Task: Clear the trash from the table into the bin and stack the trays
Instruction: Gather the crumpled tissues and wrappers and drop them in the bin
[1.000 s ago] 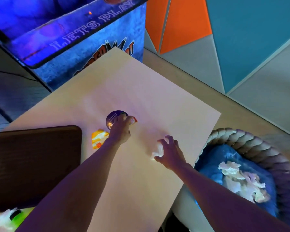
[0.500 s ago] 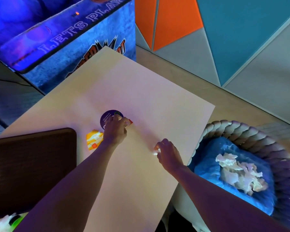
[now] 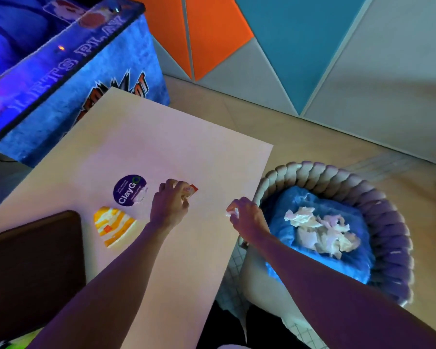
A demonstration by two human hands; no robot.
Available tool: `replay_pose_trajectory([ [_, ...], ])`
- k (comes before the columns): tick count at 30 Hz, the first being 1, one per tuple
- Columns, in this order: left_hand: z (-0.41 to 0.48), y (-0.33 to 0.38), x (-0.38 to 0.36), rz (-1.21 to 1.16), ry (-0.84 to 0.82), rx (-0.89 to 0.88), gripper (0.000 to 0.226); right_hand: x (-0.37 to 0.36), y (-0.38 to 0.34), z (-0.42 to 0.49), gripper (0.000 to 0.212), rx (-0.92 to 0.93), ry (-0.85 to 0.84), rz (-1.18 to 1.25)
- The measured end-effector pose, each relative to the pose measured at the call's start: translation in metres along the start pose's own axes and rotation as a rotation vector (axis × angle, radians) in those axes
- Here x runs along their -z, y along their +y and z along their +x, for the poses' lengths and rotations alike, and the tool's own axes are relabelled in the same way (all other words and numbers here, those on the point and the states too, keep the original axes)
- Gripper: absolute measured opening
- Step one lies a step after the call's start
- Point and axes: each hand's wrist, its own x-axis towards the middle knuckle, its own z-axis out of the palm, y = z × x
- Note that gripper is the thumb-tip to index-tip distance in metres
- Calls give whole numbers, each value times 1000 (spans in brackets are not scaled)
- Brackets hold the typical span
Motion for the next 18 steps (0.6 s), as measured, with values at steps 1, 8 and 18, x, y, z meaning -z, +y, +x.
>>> replay_pose_trajectory([
  [1,-3,15,-2,-9,-11,-14,51,9,12,-7,20,-29,14,14],
  [8,-34,134,-34,-116,-133,-129,51,75,116,-63,16,-284,134,100],
  [18,-52,282,-88,-174,-267,-281,29,125,250,-142,18,-722,275,251],
])
